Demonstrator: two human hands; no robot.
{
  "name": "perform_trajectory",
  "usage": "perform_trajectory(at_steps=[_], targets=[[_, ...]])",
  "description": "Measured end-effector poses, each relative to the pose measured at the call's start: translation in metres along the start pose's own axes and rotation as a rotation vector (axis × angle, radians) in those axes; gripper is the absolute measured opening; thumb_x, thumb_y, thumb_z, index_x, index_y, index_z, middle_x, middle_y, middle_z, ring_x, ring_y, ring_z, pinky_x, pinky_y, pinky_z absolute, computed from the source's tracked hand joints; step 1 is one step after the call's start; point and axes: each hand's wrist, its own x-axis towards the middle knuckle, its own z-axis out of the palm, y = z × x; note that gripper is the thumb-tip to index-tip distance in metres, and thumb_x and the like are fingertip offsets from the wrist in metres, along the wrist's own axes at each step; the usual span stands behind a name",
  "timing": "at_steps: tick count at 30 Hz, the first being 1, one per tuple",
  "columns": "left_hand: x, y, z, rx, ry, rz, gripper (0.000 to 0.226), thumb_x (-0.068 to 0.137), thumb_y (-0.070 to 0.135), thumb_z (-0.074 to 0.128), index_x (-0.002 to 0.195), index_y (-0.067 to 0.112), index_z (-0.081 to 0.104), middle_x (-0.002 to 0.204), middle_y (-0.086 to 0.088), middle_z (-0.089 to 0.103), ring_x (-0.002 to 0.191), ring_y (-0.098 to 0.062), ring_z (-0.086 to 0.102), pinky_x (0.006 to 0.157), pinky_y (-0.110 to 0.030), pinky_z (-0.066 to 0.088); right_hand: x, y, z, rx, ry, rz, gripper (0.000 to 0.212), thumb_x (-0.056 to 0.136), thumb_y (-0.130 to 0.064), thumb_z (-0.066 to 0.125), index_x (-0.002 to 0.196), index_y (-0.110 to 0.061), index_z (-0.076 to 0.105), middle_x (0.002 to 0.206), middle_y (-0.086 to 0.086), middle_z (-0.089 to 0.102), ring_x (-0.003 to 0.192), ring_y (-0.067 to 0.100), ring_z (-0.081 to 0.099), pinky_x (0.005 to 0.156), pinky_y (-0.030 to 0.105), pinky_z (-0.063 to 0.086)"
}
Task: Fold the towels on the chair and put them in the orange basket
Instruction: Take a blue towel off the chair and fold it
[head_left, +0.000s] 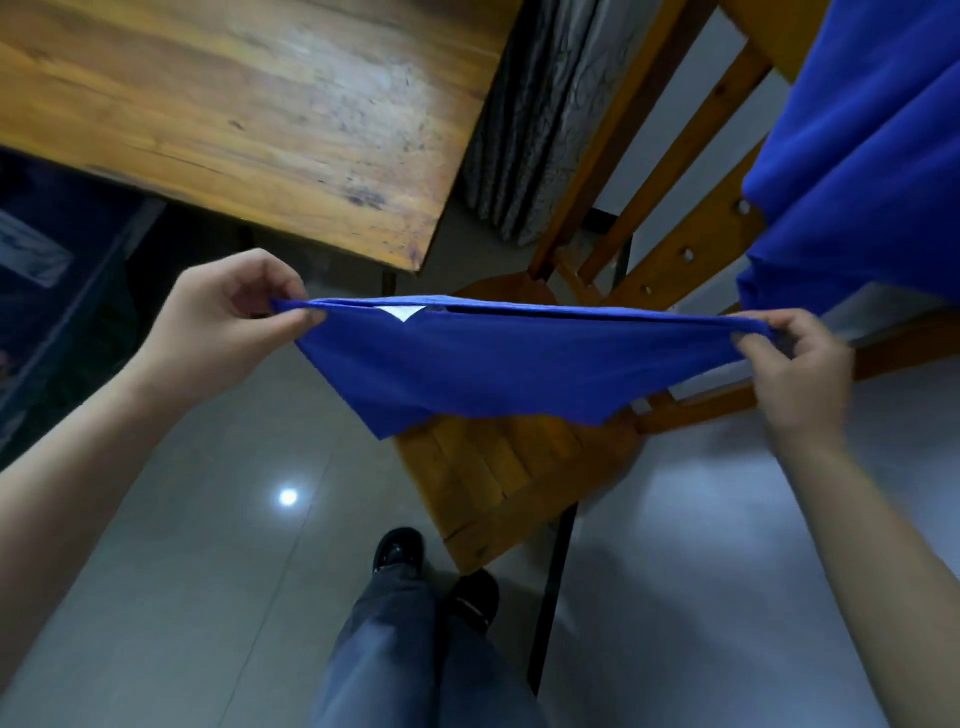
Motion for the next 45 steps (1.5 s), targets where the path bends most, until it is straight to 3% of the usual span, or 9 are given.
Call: perform_trajectory(at_steps=[7,10,14,21,28,33,37,41,45], targets=[[-0.054,-0.046,0.038,-0.132,-0.214,-0.21,0.022,0.06,0.015,0.077,0.061,0.01,0.055,0.054,0.012,0.057,0.049,0.004,0.046,0.05,-0.006,0.035,-0.047,0.053,0.02,0.116,-0.001,0.166,0.026,0.083,0.001,0.047,0.067,-0.02,0.044,0.062,0.002,0.04,0.046,-0.004,0.042,0.047,0.008,0.031],[-0.079,-0.101,0.066,0.1,-0.353,-0.286,0.015,0.059,0.023,0.07,0.057,0.025,0.055,0.058,0.013,0.059,0.053,0.004,0.049,0.054,-0.007,0.035,-0.068,0.1,0.045,-0.02,-0.119,0.285,0.006,0.073,-0.015,0.049,0.068,-0.016,0.046,0.063,0.005,0.044,0.054,0.005,0.041,0.05,0.016,0.032],[-0.104,-0.161,0.102,0.346,-0.46,-0.443,0.04,0.075,0.001,0.067,0.058,0.026,0.041,0.059,0.011,0.049,0.059,-0.011,0.046,0.053,-0.012,0.033,-0.088,0.161,0.076,-0.201,-0.303,0.466,0.018,0.085,-0.002,0.052,0.072,-0.013,0.048,0.07,0.005,0.05,0.069,0.023,0.047,0.058,0.031,0.035],[-0.109,-0.183,0.11,0.408,-0.594,-0.548,0.022,0.079,0.003,0.063,0.07,0.022,0.056,0.067,0.0,0.056,0.063,-0.013,0.048,0.053,-0.011,0.033,-0.098,0.188,0.092,-0.246,-0.354,0.6,0.013,0.086,-0.003,0.054,0.077,-0.013,0.051,0.079,0.007,0.055,0.077,0.023,0.051,0.063,0.03,0.036],[-0.099,-0.189,0.088,0.437,-0.946,-0.646,0.022,0.066,0.019,0.061,0.048,0.027,0.053,0.063,0.005,0.051,0.054,-0.001,0.045,0.056,-0.018,0.035,-0.094,0.193,0.096,-0.392,-0.609,0.657,0.007,0.086,-0.01,0.056,0.09,-0.011,0.051,0.09,0.007,0.056,0.086,0.024,0.054,0.073,0.032,0.039],[-0.067,-0.186,0.093,0.053,-0.504,-0.766,0.012,0.08,-0.003,0.065,0.072,0.005,0.062,0.085,0.005,0.064,0.066,0.002,0.058,0.059,-0.002,0.04,-0.081,0.188,0.107,-0.252,-0.37,0.601,0.008,0.091,-0.01,0.053,0.095,-0.012,0.047,0.095,0.01,0.054,0.09,0.026,0.054,0.073,0.03,0.038],[-0.033,-0.181,0.105,-0.189,-0.169,-0.8,0.013,0.082,-0.001,0.062,0.071,0.005,0.06,0.054,0.008,0.064,0.05,0.005,0.057,0.052,-0.004,0.042,-0.062,0.18,0.116,-0.177,-0.23,0.568,0.01,0.093,-0.012,0.052,0.099,-0.013,0.043,0.096,0.01,0.051,0.09,0.023,0.051,0.068,0.028,0.038],[-0.001,-0.18,0.12,-0.331,0.012,-0.84,0.009,0.086,0.007,0.061,0.079,0.013,0.061,0.078,-0.001,0.065,0.075,-0.012,0.061,0.069,-0.021,0.051,-0.037,0.172,0.125,-0.181,-0.161,0.518,0.009,0.095,-0.014,0.05,0.1,-0.012,0.043,0.097,0.008,0.051,0.089,0.021,0.05,0.072,0.028,0.036],[0.03,-0.186,0.138,-0.209,0.1,-0.765,0.013,0.088,0.014,0.06,0.076,0.019,0.058,0.08,0.003,0.059,0.072,-0.009,0.055,0.065,-0.023,0.045,-0.005,0.176,0.143,-0.239,-0.14,0.486,0.01,0.096,-0.016,0.048,0.103,-0.011,0.044,0.093,0.005,0.049,0.085,0.02,0.05,0.071,0.03,0.038]])
